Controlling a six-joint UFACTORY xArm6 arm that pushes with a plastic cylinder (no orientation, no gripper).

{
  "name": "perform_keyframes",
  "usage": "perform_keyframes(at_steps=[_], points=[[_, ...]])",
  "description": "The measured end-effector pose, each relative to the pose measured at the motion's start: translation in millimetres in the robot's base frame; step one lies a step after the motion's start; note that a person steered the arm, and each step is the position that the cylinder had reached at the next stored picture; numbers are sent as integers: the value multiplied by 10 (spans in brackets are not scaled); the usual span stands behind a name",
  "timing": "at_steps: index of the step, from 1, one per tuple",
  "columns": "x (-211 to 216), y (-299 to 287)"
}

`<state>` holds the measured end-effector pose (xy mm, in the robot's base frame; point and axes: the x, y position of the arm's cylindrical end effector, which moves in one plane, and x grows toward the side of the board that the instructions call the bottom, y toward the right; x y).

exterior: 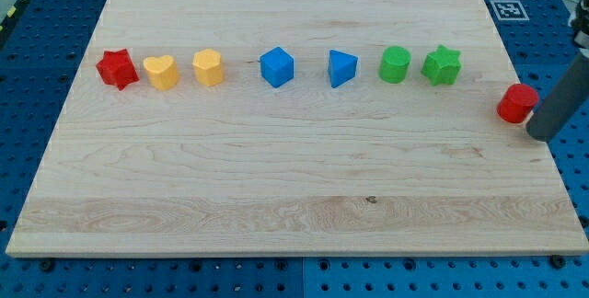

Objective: Move the red circle to the right of the green star

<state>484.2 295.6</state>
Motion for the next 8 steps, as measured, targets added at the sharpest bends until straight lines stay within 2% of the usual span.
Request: perform_keyframes(at_steps=[2, 4, 8], points=[[-262, -173], [45, -339], [-611, -372]])
